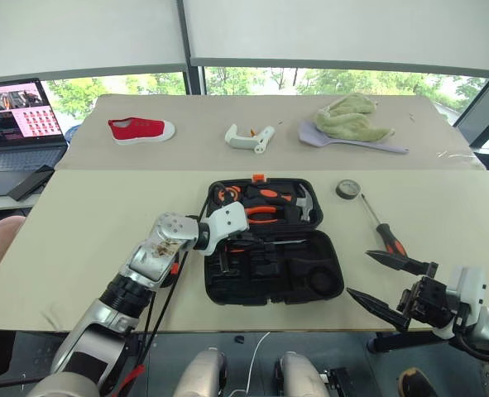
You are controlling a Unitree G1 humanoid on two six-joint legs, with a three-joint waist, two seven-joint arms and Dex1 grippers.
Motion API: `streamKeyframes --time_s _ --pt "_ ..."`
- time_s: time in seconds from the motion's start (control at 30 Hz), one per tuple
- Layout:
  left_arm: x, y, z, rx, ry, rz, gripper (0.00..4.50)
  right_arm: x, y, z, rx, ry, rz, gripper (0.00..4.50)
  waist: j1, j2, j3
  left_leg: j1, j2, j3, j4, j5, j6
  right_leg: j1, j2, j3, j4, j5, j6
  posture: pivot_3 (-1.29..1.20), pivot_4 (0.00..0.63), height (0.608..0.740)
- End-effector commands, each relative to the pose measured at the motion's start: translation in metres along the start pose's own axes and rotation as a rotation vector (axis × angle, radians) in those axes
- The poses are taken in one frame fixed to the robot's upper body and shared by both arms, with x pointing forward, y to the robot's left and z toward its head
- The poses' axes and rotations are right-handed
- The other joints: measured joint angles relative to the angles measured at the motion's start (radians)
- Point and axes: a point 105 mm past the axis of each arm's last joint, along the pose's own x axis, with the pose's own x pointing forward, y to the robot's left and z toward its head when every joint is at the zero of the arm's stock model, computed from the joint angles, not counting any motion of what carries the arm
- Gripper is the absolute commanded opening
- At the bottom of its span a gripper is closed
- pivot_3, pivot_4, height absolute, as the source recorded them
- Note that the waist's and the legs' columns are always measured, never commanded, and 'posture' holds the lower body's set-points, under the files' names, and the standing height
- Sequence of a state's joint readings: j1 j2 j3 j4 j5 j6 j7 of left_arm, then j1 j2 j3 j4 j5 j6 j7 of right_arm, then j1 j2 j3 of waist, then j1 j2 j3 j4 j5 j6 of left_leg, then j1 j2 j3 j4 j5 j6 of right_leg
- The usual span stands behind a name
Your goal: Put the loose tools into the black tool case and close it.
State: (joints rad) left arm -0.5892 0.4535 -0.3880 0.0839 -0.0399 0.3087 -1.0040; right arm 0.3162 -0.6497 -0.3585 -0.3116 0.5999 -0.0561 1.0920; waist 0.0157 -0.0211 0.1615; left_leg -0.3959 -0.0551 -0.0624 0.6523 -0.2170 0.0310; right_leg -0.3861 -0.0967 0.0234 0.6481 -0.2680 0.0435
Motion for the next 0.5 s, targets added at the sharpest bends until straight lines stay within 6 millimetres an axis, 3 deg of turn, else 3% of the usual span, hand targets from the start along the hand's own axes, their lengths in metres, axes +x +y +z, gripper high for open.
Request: streamKeyframes --time_s 0.03,0.1,0.2,0.3,0.37,0.47,0.5 --pt "0.007 -0.016 -0.035 -0.051 0.133 -0.028 0.04 0.000 -0.004 0.004 -0.027 -0.005 -0.004 4.50 0.000 0.000 -0.001 0.001 0.000 0.000 0.000 0.000 0.000 0.001 0.000 0.000 0.000 0.000 0.000 0.00 0.150 0.740" --pt "0.006 -0.011 -0.024 -0.082 0.052 0.023 0.04 -0.002 -0.010 0.002 -0.031 -0.003 -0.041 4.50 0.000 0.001 -0.001 0.003 0.000 0.000 0.000 0.000 0.000 0.003 0.000 0.000 0.000 0.000 0.000 0.00 0.150 0.740" --pt "-0.008 0.004 0.010 -0.125 -0.192 0.113 0.04 -0.016 -0.025 -0.001 -0.016 0.002 -0.147 4.50 0.002 0.002 -0.002 0.005 0.000 0.000 0.000 0.000 0.000 0.005 -0.001 0.000 0.000 0.000 0.000 0.00 0.150 0.740" --pt "-0.042 0.016 0.029 -0.125 -0.381 0.186 0.71 -0.043 -0.041 -0.013 -0.001 0.049 -0.283 4.50 0.001 0.001 -0.001 0.001 0.000 0.000 0.000 0.000 0.000 0.000 -0.001 0.000 0.000 0.000 0.000 0.00 0.150 0.740" --pt "-0.062 0.019 0.034 -0.138 -0.485 0.220 1.47 -0.059 -0.046 -0.020 0.009 0.080 -0.347 4.50 -0.001 0.001 -0.001 -0.003 0.000 0.000 0.000 0.000 0.000 -0.004 -0.001 0.000 0.000 0.000 0.000 0.00 0.150 0.740" --pt "-0.088 0.015 0.033 -0.160 -0.577 0.212 2.60 -0.077 -0.047 -0.030 0.023 0.128 -0.403 4.50 -0.004 0.002 -0.002 -0.002 0.000 0.000 -0.001 0.000 0.000 -0.004 -0.001 0.001 0.000 0.000 0.000 0.00 0.150 0.740" --pt "-0.102 0.006 0.020 -0.141 -0.554 0.186 3.01 -0.092 -0.047 -0.039 0.038 0.163 -0.465 4.50 -0.006 0.002 -0.002 -0.002 0.000 0.000 -0.001 0.000 0.000 -0.003 -0.001 0.001 0.000 0.000 0.000 0.00 0.150 0.740"
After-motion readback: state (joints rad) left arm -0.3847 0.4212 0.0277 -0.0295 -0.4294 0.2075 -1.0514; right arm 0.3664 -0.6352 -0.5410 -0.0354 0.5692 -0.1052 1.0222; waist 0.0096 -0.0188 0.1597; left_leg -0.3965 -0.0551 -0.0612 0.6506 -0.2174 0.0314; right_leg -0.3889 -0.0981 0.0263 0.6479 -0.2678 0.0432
